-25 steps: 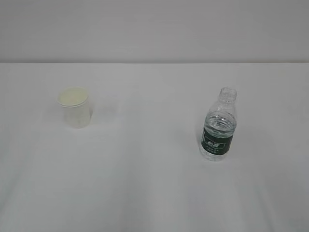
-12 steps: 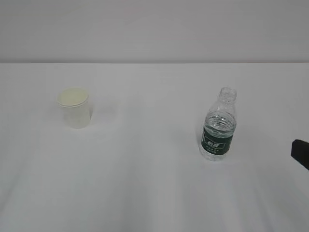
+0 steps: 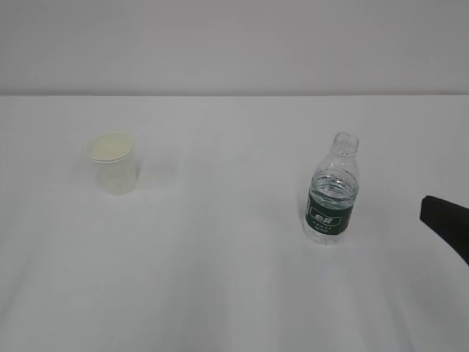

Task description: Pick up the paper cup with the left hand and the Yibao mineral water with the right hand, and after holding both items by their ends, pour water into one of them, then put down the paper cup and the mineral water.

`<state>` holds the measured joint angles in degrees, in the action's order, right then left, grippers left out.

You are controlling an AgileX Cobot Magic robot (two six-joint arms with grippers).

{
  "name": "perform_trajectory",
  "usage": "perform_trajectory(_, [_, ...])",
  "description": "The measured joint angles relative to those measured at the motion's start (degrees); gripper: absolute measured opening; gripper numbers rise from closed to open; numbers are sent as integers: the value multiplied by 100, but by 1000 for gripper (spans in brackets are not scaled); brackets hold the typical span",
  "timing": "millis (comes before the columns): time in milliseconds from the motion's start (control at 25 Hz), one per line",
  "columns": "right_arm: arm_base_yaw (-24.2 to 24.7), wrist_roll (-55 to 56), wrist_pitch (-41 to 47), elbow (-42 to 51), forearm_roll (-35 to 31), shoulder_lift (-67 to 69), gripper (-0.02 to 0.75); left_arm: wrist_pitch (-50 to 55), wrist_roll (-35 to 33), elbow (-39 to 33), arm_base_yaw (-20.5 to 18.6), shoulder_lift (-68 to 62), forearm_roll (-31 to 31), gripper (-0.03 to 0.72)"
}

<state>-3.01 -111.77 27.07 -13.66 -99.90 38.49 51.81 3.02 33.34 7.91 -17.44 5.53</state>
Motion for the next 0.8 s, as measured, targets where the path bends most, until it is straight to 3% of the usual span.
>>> perform_trajectory(480, [0,-461,753,0,-25,1414,601,0,0,0,0,0,0,582])
perform_trajectory(800, [0,-498,926,-37,-25,1577,594,0,0,0,0,0,0,582])
